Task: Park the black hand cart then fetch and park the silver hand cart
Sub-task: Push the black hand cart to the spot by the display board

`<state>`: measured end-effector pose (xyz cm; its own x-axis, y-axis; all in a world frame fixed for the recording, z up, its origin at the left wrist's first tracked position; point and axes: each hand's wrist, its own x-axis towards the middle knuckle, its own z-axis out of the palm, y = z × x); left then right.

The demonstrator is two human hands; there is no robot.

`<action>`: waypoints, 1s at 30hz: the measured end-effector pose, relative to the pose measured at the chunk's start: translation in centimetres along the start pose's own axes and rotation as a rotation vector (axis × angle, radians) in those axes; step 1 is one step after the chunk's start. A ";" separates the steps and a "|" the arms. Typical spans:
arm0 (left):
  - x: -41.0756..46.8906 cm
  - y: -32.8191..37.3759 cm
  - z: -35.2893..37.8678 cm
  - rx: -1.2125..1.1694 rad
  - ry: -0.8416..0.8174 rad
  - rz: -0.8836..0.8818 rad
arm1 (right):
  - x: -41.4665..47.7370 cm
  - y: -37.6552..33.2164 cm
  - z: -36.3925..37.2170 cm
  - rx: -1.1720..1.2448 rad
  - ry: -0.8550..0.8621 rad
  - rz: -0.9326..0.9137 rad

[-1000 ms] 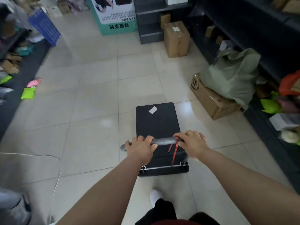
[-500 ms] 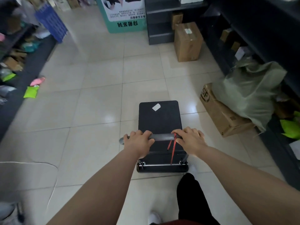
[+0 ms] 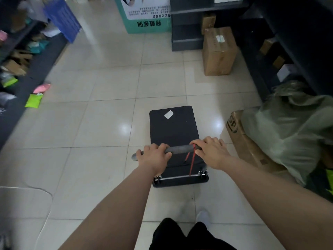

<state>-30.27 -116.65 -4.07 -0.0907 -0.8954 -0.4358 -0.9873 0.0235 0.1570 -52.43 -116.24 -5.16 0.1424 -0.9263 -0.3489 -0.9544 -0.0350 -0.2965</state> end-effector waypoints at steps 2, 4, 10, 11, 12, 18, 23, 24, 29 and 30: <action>2.1 0.6 -1.1 -0.006 -0.010 -0.012 | 2.1 0.6 -1.2 -0.001 -0.008 -0.002; 4.2 0.8 -2.1 -0.007 -0.013 -0.014 | 4.3 0.8 -2.3 -0.001 -0.008 -0.012; 11.7 0.5 -5.1 -0.007 0.026 0.001 | 11.8 1.5 -5.3 0.000 -0.007 -0.015; 13.1 0.4 -5.6 -0.013 0.033 0.001 | 13.2 1.6 -5.9 -0.004 -0.008 -0.014; 14.5 0.4 -6.1 -0.016 0.036 0.002 | 14.6 1.8 -6.4 -0.009 -0.017 -0.011; 23.3 0.5 -10.5 -0.025 0.015 0.024 | 23.9 2.3 -10.2 0.002 -0.053 0.041; 29.5 -0.4 -14.2 0.013 -0.043 0.017 | 30.2 1.7 -12.2 0.003 -0.024 0.042; 30.8 -0.7 -14.9 0.021 -0.040 0.015 | 31.5 1.5 -12.6 0.005 -0.028 0.036; 36.9 -1.9 -17.9 0.016 -0.026 0.008 | 37.9 1.2 -14.7 0.003 -0.026 -0.023; 38.2 -1.9 -18.5 0.012 -0.025 0.006 | 39.2 1.4 -15.2 0.003 -0.021 -0.029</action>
<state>-29.44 -159.15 -4.61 -0.0994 -0.8841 -0.4566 -0.9883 0.0343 0.1488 -52.15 -158.34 -5.73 0.1752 -0.9169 -0.3586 -0.9489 -0.0602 -0.3096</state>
